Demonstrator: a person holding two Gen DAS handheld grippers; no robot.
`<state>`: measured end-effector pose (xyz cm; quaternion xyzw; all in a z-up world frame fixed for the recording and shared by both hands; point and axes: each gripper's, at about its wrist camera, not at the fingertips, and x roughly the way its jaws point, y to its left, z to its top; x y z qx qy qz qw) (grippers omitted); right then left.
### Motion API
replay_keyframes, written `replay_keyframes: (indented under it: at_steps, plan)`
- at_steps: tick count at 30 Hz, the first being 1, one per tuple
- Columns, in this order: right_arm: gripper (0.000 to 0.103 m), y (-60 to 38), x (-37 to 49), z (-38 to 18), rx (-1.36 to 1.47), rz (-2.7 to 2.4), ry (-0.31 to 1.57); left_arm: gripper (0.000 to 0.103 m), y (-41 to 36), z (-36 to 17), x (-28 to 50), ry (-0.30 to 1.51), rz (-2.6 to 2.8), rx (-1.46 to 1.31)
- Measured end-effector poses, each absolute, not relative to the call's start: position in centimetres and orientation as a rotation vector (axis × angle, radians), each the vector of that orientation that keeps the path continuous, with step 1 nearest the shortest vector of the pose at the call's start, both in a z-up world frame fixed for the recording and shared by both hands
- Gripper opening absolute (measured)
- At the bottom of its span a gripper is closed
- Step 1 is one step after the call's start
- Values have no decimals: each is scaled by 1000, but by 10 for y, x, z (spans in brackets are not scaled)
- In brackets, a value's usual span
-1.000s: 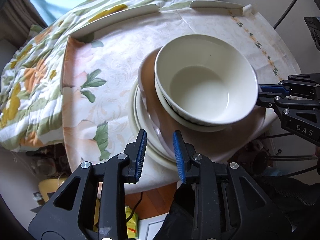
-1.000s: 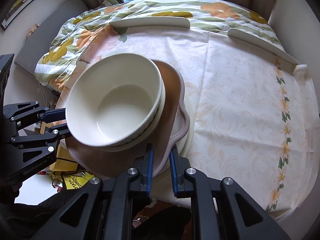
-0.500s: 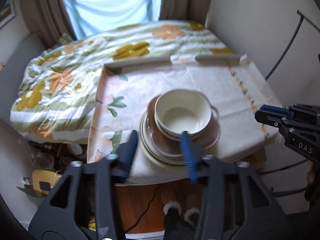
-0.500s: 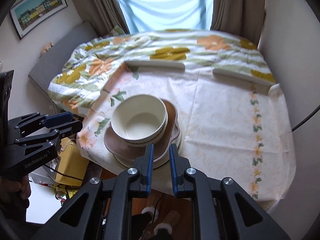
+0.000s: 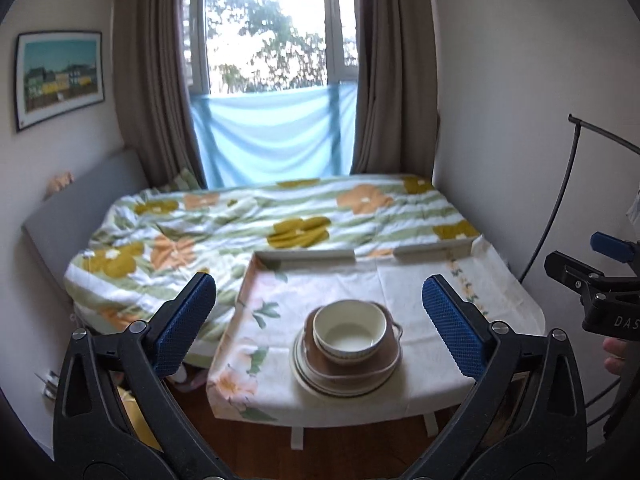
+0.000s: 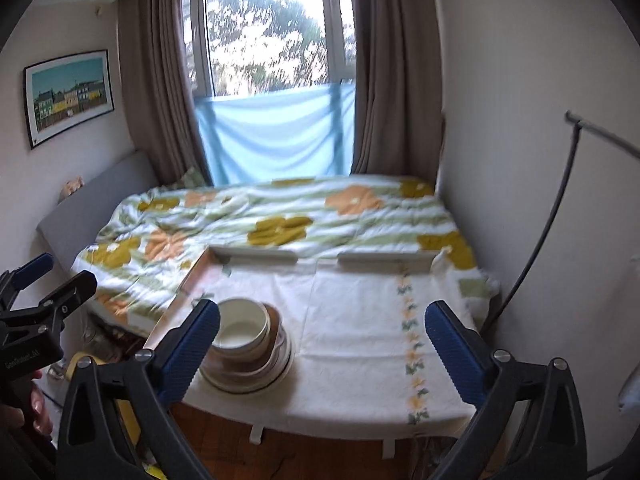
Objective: Organize plates and bowls
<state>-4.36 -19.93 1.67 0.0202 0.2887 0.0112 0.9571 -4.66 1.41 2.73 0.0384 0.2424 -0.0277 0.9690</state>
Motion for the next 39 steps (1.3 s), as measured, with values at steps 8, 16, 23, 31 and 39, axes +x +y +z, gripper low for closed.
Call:
replay_keyframes:
  at_steps: [8, 16, 23, 31, 39]
  plan:
    - [102, -195, -61, 22, 55, 19, 555, 103, 14, 35, -63, 447, -64, 61]
    - [102, -195, -69, 23, 72, 15, 529, 103, 16, 37, -71, 431, -53, 75]
    - [102, -193, -72, 25, 68, 10, 518, 103, 19, 38, -74, 426, -49, 75]
    - [102, -191, -73, 26, 64, 6, 516, 103, 16, 40, -76, 417, -39, 77]
    - [102, -190, -74, 26, 62, 5, 521, 103, 15, 38, -77, 411, -29, 73]
